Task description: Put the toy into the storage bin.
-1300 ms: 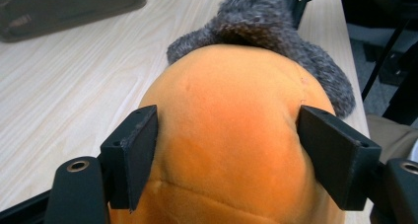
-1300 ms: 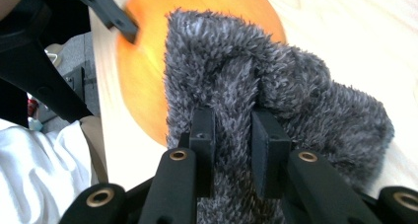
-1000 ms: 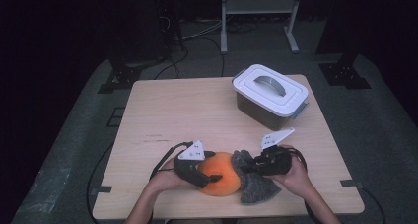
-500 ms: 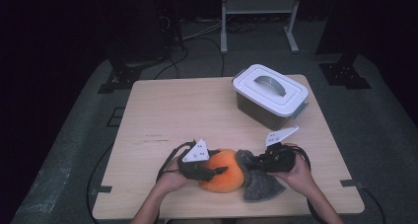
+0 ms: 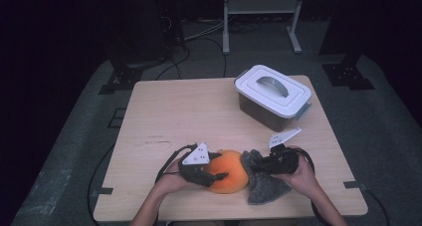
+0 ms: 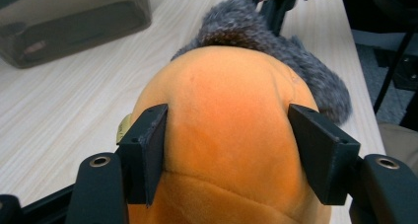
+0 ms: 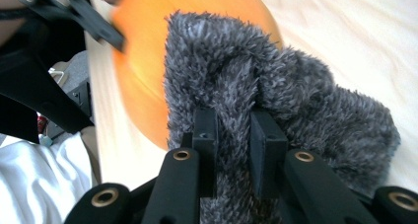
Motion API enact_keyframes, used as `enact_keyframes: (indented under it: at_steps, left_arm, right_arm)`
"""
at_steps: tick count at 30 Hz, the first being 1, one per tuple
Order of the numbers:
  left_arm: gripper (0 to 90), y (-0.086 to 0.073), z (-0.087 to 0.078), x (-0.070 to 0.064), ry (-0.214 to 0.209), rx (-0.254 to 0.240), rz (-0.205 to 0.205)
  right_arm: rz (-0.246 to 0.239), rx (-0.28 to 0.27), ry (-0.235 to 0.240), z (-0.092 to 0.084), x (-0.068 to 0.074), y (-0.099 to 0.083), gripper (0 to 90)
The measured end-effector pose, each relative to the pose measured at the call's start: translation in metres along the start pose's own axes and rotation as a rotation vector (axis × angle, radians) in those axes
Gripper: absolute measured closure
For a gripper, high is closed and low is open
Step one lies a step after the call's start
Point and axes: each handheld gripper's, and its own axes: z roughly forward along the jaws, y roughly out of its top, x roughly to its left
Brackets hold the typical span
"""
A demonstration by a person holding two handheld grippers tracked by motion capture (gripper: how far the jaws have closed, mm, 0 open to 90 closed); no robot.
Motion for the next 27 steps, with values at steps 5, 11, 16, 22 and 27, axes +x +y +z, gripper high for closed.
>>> enact_keyframes:
  at_steps: [5,11,16,22,27]
  left_arm:
    - [32.9,0.001,-0.003,-0.001,-0.03,0.002,0.01]
    - [32.8,0.001,-0.003,-0.002,-0.042,0.013,0.01]
    - [31.7,0.001,-0.004,-0.001,-0.038,0.011,-0.004]
    - [30.1,0.003,-0.003,-0.003,-0.038,0.013,0.002]
    - [18.7,0.007,-0.006,-0.002,-0.032,0.023,0.02]
  right_arm:
    - [0.025,-0.042,-0.002,-0.008,-0.004,0.001,75.5]
    - [-0.013,-0.059,0.02,-0.003,0.005,0.009,74.6]
    - [0.014,0.032,0.006,0.0,-0.005,-0.001,74.8]
    - [-0.028,-0.081,0.038,-0.015,0.013,0.015,75.3]
    - [-0.056,-0.001,0.052,0.005,0.02,0.012,75.0]
